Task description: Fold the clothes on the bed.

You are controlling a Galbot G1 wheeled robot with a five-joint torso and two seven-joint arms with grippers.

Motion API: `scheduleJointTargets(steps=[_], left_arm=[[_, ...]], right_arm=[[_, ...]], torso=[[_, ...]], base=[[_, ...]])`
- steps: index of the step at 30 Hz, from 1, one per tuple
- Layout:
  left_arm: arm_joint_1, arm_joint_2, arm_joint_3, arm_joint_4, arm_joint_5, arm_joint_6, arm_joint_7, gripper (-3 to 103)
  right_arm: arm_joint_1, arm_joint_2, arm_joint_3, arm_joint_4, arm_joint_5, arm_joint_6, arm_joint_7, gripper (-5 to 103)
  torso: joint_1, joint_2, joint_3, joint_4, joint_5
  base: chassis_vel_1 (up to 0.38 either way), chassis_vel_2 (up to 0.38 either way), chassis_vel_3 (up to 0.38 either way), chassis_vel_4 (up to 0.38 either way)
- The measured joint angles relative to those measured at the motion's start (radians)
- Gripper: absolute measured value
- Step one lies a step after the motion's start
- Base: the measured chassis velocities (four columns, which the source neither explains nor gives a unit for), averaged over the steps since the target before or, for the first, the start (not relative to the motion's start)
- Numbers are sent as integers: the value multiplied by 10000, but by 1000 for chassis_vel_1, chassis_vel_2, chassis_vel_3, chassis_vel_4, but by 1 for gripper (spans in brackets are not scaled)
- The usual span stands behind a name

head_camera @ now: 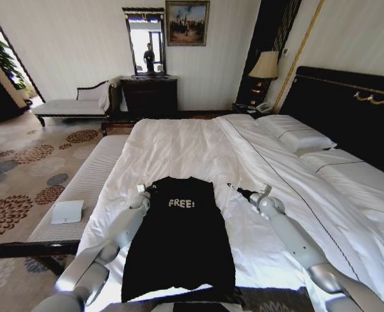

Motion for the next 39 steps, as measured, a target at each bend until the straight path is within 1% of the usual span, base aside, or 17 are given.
scheduleJointTargets(steps=[4, 5, 8, 9, 12, 14, 17, 18, 20, 21, 24, 29, 32, 34, 35, 38, 39], left_arm=[[53, 15, 21, -22, -96, 1, -13, 1], [53, 15, 21, -22, -96, 1, -13, 1], [49, -5, 54, -21, -172, 8, -41, 1], [49, -5, 54, -21, -172, 8, -41, 1], [-44, -47, 146, 24, -260, 23, -78, 1], [-102, -78, 198, 44, -292, 31, -82, 1], [-197, -116, 297, 54, -369, 51, -84, 1], [-197, -116, 297, 54, -369, 51, -84, 1], [-215, -97, 320, 55, -401, 60, -85, 1], [-215, -97, 320, 55, -401, 60, -85, 1], [-260, -126, 334, 144, -412, 61, -69, 1], [-268, -266, 331, 318, -411, 42, 28, 1], [-263, -325, 329, 371, -404, 29, 63, 1], [-285, -370, 326, 394, -404, 28, 68, 1], [-285, -370, 326, 394, -404, 28, 68, 1], [-342, -397, 327, 455, -404, 31, 75, 1], [-342, -397, 327, 455, -404, 31, 75, 1]], right_arm=[[639, 585, -308, -1074, -88, 28, -458, 100], [639, 585, -308, -1074, -88, 28, -458, 100], [987, 1235, -339, -1710, -366, 114, -853, 100], [987, 1235, -339, -1710, -366, 114, -853, 100], [1264, 1780, -314, -2338, -653, 269, -1077, 100], [1330, 1868, -307, -2548, -733, 330, -1163, 100], [1499, 2115, -195, -3070, -1091, 465, -1397, 100], [1499, 2115, -195, -3070, -1091, 465, -1397, 100], [1658, 2417, -101, -3426, -1338, 528, -1482, 100], [1658, 2417, -101, -3426, -1338, 528, -1482, 100], [1868, 2753, 81, -3789, -1523, 658, -1499, 100], [1952, 2947, 211, -3942, -1616, 693, -1470, 100], [2034, 3016, 219, -4080, -1711, 704, -1472, 101], [2079, 3040, 255, -4185, -1747, 719, -1473, 93], [2079, 3040, 255, -4185, -1747, 719, -1473, 93], [2100, 3060, 311, -4286, -1793, 747, -1471, 77], [2100, 3060, 311, -4286, -1793, 747, -1471, 77]], torso=[[-2, 1, -1, -2, -2], [-2, 1, -1, -2, -2], [-2, 0, -1, 3, -1], [-2, 0, -1, 3, -1], [-2, 0, -1, 6, 0], [-2, 0, 0, 8, 0], [-2, 1, -2, -4, -3], [-2, 1, -2, -4, -3], [-3, 1, -1, -4, -1], [-3, 1, -1, -4, -1], [-2, 0, -1, 6, -2], [-2, 1, -1, 0, -1], [-3, 1, -2, 0, 0], [-2, 0, -2, 3, 0], [-2, 0, -2, 3, 0], [-2, 0, -2, 0, 0], [-2, 0, -2, 0, 0]], base=[[0, 0, 0, 0], [0, 0, 0, 0], [0, 0, 0, 0], [0, 0, 0, 0], [0, 0, 0, 0], [0, 0, 0, 0], [0, 0, 0, 0], [0, 0, 0, 0], [0, 0, 0, 0], [0, 0, 0, 0], [0, 0, 0, 0], [0, 0, 0, 0], [0, 0, 0, 0], [0, 0, 0, 0], [0, 0, 0, 0], [0, 0, 0, 0], [0, 0, 0, 0]])
